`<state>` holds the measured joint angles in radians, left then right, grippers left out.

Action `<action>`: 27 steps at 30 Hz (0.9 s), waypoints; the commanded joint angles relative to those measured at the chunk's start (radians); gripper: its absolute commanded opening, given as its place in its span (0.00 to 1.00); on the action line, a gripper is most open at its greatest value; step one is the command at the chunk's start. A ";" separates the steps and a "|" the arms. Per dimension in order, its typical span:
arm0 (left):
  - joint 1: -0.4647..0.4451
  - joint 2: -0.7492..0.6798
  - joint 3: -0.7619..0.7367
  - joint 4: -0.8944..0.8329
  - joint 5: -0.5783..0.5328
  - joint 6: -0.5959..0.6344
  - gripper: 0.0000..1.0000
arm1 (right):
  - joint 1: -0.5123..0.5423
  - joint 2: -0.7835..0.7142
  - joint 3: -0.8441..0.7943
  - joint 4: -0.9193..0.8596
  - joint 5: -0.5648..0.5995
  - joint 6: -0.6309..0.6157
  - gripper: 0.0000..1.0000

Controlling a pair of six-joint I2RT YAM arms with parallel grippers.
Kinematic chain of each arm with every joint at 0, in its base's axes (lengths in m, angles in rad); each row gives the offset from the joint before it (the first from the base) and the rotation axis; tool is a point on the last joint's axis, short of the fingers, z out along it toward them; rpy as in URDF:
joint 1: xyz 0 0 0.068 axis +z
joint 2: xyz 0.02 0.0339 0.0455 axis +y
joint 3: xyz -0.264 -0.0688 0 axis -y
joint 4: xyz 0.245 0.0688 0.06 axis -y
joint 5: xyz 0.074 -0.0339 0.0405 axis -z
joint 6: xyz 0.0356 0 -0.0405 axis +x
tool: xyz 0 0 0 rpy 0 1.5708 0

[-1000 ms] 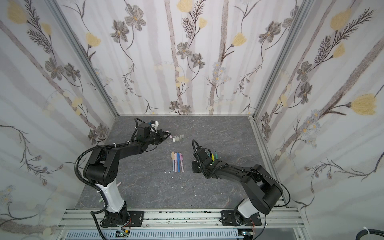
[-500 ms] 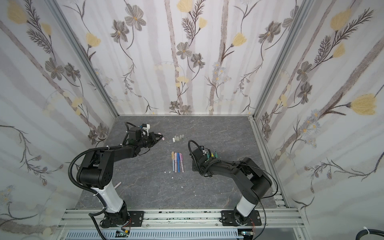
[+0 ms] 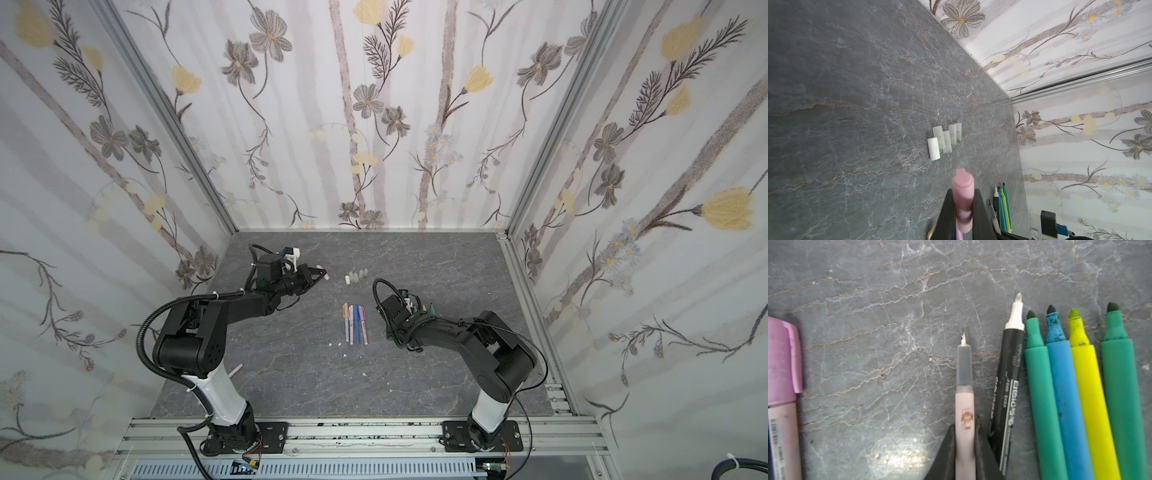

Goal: Open the pen caps
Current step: 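Lower the uncapped pink pen beside the black marker while the left gripper holds the cap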

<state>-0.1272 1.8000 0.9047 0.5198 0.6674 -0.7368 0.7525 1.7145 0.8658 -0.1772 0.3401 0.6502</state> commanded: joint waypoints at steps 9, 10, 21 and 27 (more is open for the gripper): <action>0.003 0.012 0.000 0.031 0.012 0.008 0.00 | 0.001 -0.038 0.012 -0.063 0.061 -0.014 0.20; 0.002 0.015 -0.001 0.031 0.012 0.008 0.00 | 0.001 -0.043 0.012 -0.065 0.064 -0.015 0.20; -0.021 0.104 0.035 0.035 0.021 -0.003 0.00 | 0.001 -0.178 0.044 -0.110 0.129 -0.069 0.24; -0.040 0.167 0.076 0.028 0.014 -0.003 0.00 | -0.004 -0.245 0.042 -0.117 0.136 -0.083 0.25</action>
<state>-0.1661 1.9526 0.9634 0.5232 0.6819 -0.7380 0.7506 1.4864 0.9051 -0.2771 0.4480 0.5770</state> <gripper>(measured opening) 0.078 0.246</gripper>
